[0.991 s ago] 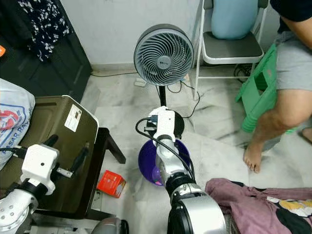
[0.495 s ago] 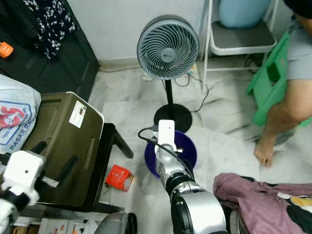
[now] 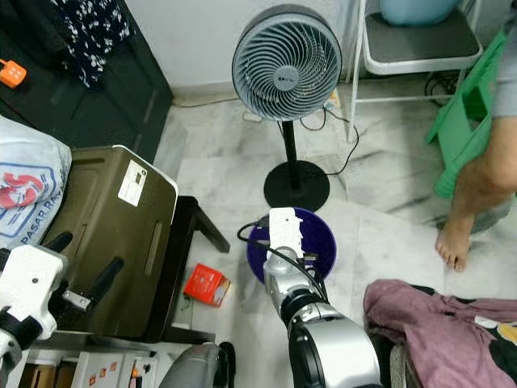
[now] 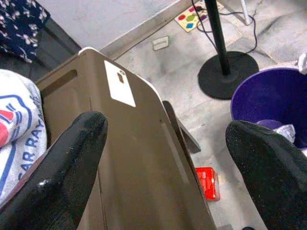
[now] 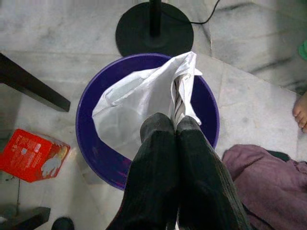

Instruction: Clean up the room

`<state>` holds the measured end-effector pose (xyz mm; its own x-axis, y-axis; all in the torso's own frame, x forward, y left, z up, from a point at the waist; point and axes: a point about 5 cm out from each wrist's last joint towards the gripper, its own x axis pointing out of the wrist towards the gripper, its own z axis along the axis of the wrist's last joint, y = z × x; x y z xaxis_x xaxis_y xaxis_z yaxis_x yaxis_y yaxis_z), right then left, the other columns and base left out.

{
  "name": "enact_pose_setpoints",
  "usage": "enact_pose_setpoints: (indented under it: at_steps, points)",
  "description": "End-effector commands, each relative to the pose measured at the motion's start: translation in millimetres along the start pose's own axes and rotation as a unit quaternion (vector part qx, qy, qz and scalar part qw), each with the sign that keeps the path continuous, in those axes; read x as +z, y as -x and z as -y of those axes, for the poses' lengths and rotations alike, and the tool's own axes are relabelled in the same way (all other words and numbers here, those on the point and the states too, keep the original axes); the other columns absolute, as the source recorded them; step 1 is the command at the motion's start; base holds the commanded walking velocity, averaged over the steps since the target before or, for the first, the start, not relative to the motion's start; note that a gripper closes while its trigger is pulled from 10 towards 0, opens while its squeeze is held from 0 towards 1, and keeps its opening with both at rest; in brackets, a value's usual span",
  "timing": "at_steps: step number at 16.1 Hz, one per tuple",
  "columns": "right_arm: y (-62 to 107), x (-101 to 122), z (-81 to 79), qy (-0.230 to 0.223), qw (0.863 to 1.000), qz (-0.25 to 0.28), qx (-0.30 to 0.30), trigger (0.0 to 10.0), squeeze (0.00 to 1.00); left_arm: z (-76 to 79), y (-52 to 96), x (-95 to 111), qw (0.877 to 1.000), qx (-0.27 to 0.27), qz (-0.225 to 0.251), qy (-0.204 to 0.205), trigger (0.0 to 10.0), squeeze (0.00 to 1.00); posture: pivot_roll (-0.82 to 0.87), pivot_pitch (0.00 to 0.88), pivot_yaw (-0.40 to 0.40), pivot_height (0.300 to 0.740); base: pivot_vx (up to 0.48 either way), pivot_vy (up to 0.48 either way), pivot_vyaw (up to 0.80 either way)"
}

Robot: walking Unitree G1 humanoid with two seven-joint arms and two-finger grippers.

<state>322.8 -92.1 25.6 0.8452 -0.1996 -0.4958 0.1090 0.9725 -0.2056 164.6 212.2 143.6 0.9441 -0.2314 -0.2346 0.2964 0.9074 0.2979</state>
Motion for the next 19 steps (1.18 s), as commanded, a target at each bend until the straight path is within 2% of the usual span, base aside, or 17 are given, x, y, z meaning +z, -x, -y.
enact_pose_setpoints:
  at_steps: [1,7,11,12,13,14,19]
  points:
    - [0.8,6,-4.0,-0.005,1.0,0.008,0.002,10.0,0.0,-3.5,3.6,0,1.0,-0.001,-0.01,-0.008,10.0,0.0,0.34,0.258,0.221,0.74,0.0,0.0,0.0]
    - [-5.0,22,10.8,-0.017,0.999,0.04,-0.029,10.0,0.0,-2.5,2.0,-1,1.0,-0.004,-0.015,-0.004,10.0,0.0,0.35,0.258,0.224,0.74,0.0,0.0,0.0]
    - [-5.1,25,10.1,-0.021,0.999,0.045,-0.022,10.0,0.02,-2.9,1.1,-1,1.0,-0.004,-0.015,-0.004,10.0,0.0,0.35,0.259,0.223,0.74,0.0,0.0,0.0]
    - [-5.0,25,9.5,-0.023,0.998,0.046,-0.02,10.0,0.73,-2.8,1.3,-2,1.0,-0.004,-0.016,-0.004,10.0,0.0,0.35,0.259,0.223,0.74,0.0,0.0,0.0]
    - [-4.9,25,9.4,-0.024,0.998,0.046,-0.02,10.0,0.95,-2.6,1.0,-3,1.0,-0.005,-0.016,-0.004,10.0,0.0,0.35,0.258,0.222,0.74,0.0,0.0,0.0]
    - [-5.0,25,9.4,-0.025,0.998,0.046,-0.02,10.0,1.0,-2.6,0.7,-3,1.0,-0.005,-0.016,-0.004,10.0,0.0,0.35,0.259,0.222,0.74,0.0,0.0,0.0]
    - [-4.8,24,8.8,-0.03,0.998,0.046,-0.017,10.0,1.0,-5.5,-1.2,-3,1.0,-0.005,-0.017,-0.006,10.0,0.0,0.34,0.258,0.227,0.74,0.0,0.0,0.0]
